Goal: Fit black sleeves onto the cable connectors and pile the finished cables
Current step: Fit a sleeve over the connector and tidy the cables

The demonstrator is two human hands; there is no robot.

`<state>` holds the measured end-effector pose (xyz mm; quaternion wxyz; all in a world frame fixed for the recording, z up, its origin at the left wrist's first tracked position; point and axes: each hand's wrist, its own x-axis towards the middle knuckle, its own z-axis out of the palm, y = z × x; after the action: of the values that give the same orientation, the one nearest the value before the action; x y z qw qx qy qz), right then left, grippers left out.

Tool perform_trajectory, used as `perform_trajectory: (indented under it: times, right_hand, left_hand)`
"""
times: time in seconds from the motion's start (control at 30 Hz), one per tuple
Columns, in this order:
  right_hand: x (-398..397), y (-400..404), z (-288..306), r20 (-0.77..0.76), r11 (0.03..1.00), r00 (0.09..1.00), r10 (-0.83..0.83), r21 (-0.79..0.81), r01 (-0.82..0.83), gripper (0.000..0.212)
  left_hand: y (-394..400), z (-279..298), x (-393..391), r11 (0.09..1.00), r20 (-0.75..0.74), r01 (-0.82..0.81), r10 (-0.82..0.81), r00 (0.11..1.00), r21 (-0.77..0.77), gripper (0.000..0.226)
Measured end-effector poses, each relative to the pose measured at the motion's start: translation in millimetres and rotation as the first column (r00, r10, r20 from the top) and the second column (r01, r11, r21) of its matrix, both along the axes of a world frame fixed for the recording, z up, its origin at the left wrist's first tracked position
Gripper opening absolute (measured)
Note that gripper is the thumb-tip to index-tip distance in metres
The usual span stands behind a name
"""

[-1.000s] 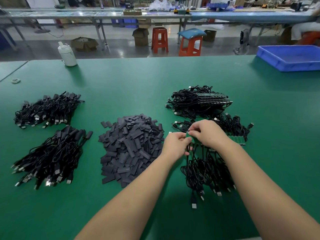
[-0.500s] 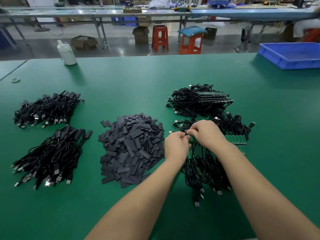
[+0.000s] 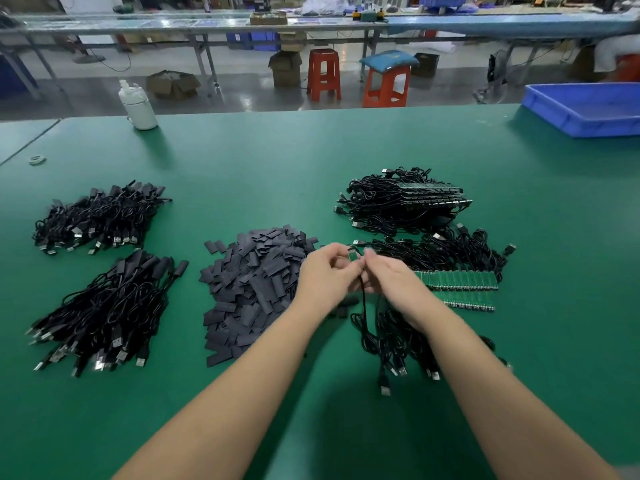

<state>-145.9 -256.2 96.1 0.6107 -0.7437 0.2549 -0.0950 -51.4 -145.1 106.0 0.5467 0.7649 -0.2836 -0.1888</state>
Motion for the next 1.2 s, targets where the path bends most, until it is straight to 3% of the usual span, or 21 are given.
perform_trajectory:
  times: [0.1, 0.3, 0.37, 0.43, 0.5, 0.57, 0.67, 0.73, 0.9, 1.03, 1.2]
  right_hand:
    - [5.9, 15.8, -15.4, 0.089, 0.998, 0.996, -0.027, 0.060, 0.022, 0.029]
    - [16.1, 37.5, -30.7, 0.044, 0.996, 0.996, -0.077, -0.040, 0.079, 0.020]
    - [18.6, 43.9, -32.6, 0.011, 0.995, 0.996, -0.087, -0.041, 0.087, 0.021]
    - [19.5, 48.4, -34.1, -0.024, 0.994, 0.994, -0.106, -0.024, 0.105, 0.023]
    - [19.5, 53.1, -36.7, -0.057, 0.992, 0.991, -0.122, 0.004, 0.123, 0.026]
    - [18.4, 58.3, -38.9, -0.081, 0.992, 0.989, -0.124, 0.021, 0.126, 0.033]
    - [16.2, 64.4, -44.8, -0.104, 0.994, 0.989, -0.106, 0.010, 0.108, 0.029]
    - [13.5, 67.7, -49.3, -0.092, 0.996, 0.992, -0.082, 0.031, 0.085, 0.019]
    - [6.9, 68.7, -63.5, -0.099, 0.997, 0.993, -0.070, 0.016, 0.072, 0.020]
    - [5.0, 69.7, -67.4, -0.111, 0.997, 0.992, -0.067, 0.029, 0.071, 0.037]
    - [9.2, 69.3, -74.9, -0.134, 0.982, 0.988, -0.076, 0.165, 0.097, 0.028]
  left_hand:
    - [12.6, -0.9, 10.0, 1.000, -0.100, 0.000, -0.001, 0.995, -0.013, 0.019]
    - [42.9, -10.4, 37.0, 1.000, -0.297, 0.007, -0.002, 0.955, 0.014, 0.026]
    - [51.5, -15.4, 48.3, 0.998, -0.195, 0.012, 0.002, 0.981, 0.068, 0.022]
    - [61.4, -22.8, 61.0, 0.965, 0.143, 0.014, -0.053, 0.988, 0.261, 0.012]
    - [72.9, -29.3, 70.5, 0.874, 0.393, 0.039, -0.257, 0.883, 0.484, 0.011]
    - [81.4, -38.2, 75.2, 0.773, 0.420, 0.086, -0.431, 0.799, 0.629, 0.021]
    - [87.7, -51.2, 75.8, 0.713, 0.412, 0.100, -0.507, 0.757, 0.694, 0.029]
    - [88.9, -57.1, 74.7, 0.724, 0.442, 0.076, -0.497, 0.747, 0.686, 0.028]
    - [89.6, -58.2, 73.3, 0.774, 0.518, 0.052, -0.471, 0.714, 0.631, 0.022]
    - [90.5, -51.8, 73.6, 0.822, 0.557, 0.081, -0.451, 0.698, 0.564, 0.022]
    - [93.2, -46.5, 69.6, 0.836, 0.563, 0.148, -0.476, 0.676, 0.529, 0.028]
